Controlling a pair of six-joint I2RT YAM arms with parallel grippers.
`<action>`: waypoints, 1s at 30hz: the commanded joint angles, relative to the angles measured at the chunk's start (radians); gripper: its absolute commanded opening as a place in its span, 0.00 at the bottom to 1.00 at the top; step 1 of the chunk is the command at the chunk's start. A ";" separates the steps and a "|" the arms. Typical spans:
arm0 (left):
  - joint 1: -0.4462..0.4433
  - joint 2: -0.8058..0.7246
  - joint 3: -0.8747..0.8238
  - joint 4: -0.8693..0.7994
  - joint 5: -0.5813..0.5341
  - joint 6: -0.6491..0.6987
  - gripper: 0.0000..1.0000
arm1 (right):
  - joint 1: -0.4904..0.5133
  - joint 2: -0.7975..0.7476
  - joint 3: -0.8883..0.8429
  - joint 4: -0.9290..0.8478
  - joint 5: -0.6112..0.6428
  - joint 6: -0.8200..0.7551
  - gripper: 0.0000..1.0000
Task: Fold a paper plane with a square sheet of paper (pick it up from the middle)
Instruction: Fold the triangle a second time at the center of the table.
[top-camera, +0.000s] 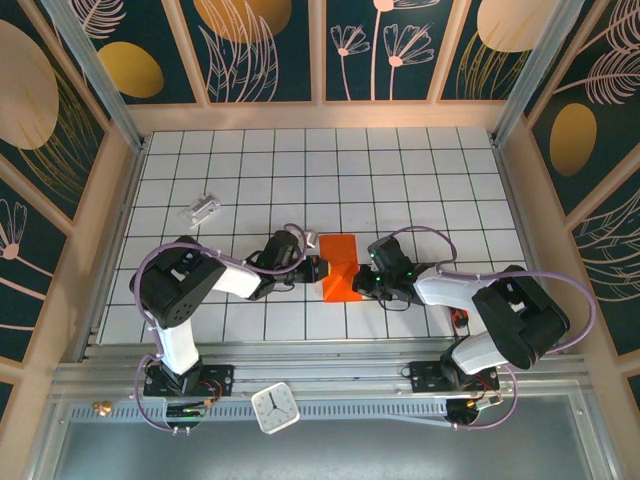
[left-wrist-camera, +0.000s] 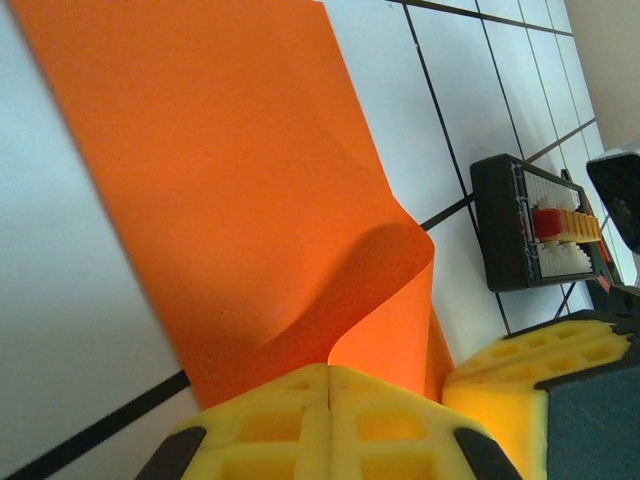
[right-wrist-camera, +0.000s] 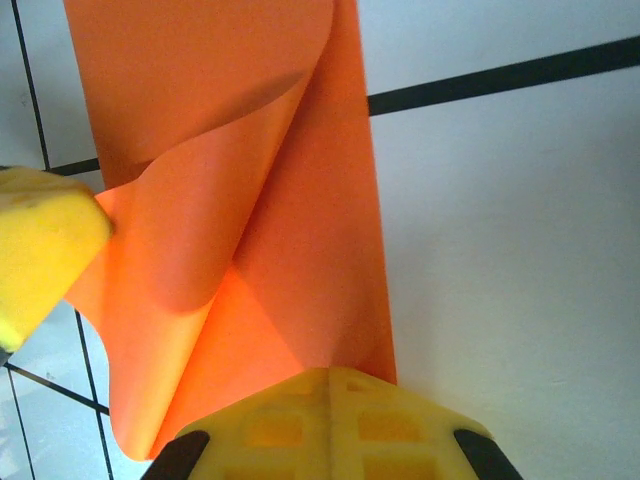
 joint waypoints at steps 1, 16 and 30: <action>0.007 0.024 0.037 -0.027 0.032 0.036 0.00 | 0.009 0.022 0.014 -0.078 0.033 -0.036 0.04; 0.008 0.057 0.078 -0.084 0.033 0.071 0.00 | 0.011 0.038 0.017 -0.097 0.042 -0.056 0.02; 0.017 0.044 0.065 -0.093 0.017 0.081 0.00 | 0.011 0.034 0.021 -0.104 0.045 -0.058 0.02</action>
